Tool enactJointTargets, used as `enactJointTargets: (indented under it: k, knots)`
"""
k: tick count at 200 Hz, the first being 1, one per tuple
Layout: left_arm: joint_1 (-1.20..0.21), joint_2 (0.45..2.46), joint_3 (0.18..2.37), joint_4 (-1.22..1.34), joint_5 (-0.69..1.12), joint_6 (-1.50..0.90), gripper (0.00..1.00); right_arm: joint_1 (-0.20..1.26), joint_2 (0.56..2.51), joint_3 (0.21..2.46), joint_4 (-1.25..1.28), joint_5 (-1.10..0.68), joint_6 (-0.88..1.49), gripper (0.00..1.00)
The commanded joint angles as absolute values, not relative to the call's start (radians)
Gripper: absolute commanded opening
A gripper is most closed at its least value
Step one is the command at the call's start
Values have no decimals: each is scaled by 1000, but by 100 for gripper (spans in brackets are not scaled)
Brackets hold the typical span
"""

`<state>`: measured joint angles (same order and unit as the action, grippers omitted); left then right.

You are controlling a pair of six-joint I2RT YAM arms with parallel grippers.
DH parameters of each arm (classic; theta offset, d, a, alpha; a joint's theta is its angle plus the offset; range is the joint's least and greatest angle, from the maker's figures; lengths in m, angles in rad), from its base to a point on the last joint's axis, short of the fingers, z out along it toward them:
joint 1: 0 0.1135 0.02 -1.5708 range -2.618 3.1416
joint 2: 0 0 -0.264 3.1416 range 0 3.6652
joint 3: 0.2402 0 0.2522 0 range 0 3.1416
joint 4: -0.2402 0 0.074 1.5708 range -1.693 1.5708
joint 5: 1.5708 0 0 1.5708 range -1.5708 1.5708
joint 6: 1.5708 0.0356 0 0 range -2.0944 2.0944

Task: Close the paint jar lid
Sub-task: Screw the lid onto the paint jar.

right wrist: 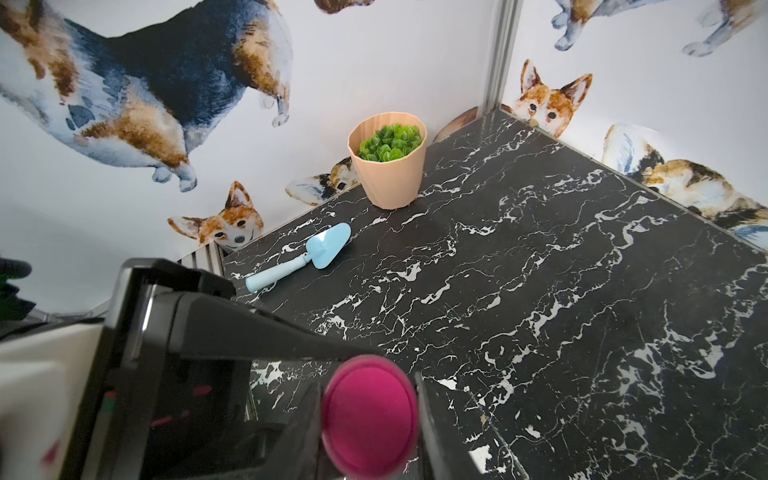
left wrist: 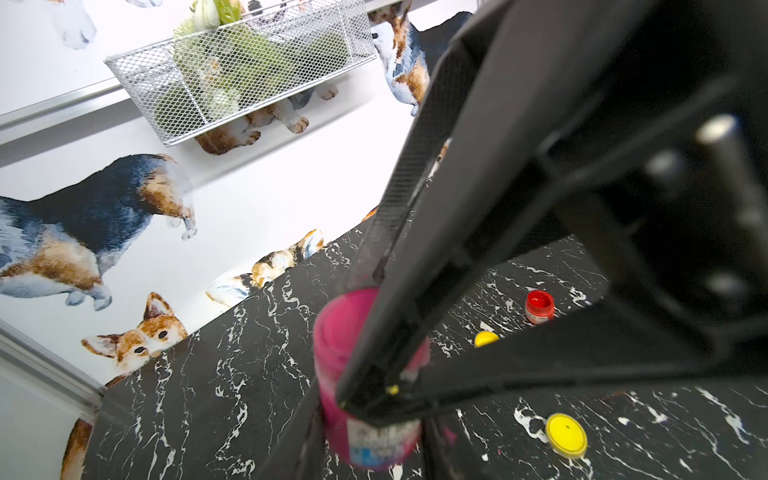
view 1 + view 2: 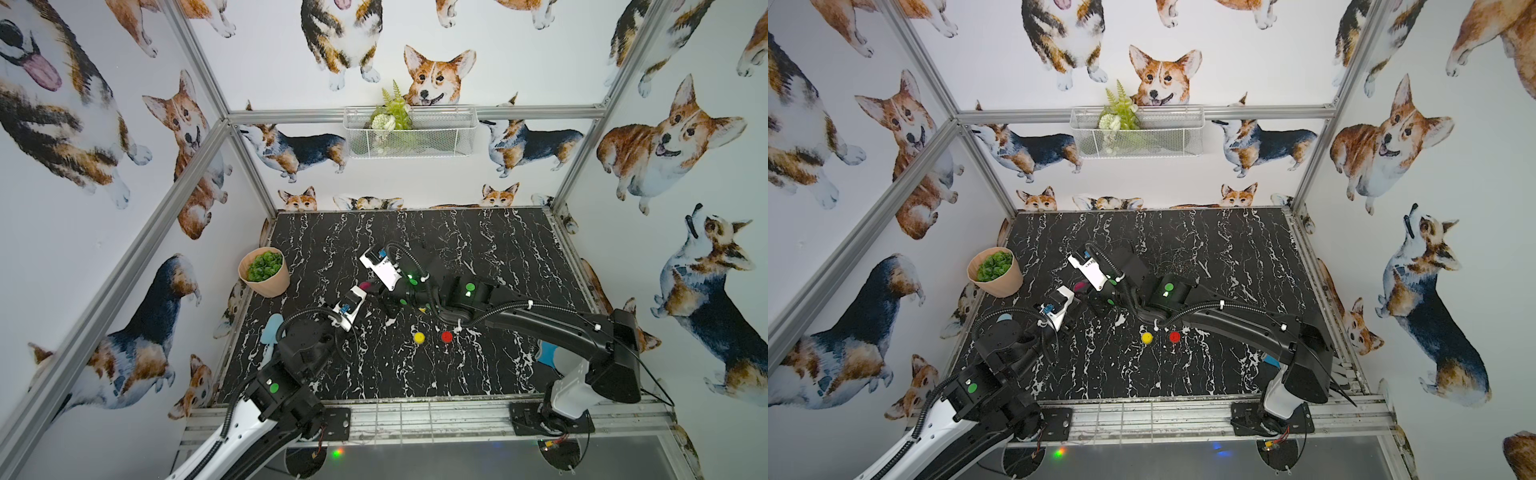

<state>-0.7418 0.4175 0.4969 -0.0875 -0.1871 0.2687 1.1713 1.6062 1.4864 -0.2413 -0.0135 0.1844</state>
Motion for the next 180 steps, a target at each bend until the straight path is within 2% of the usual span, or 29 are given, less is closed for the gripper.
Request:
enactJointTargets:
  k: [1, 23, 49, 67, 94, 115, 134, 180]
  knots:
    - [-744, 420, 504, 175, -155, 288, 32, 1178, 1620, 1486, -270, 27, 265, 30]
    - [-744, 419, 505, 175, -156, 285, 32, 1178, 1620, 1483, -268, 38, 263, 34]
    - [-744, 420, 509, 156, -148, 278, 32, 1178, 1614, 1477, -264, 43, 251, 44]
    - [-744, 422, 512, 135, -138, 266, 33, 1177, 1606, 1472, -262, 44, 239, 54]
    - [-744, 425, 514, 89, -127, 245, 33, 1177, 1571, 1441, -245, 53, 208, 75]
    - [-744, 417, 508, 62, -130, 231, 33, 1177, 1525, 1397, -222, 24, 163, 84]
    - [-744, 410, 511, 32, -109, 219, 33, 1177, 1469, 1356, -224, -10, 97, 88]
    - [-744, 455, 550, -69, 22, 203, 34, 1131, 1307, 1267, -236, -153, -47, 87]
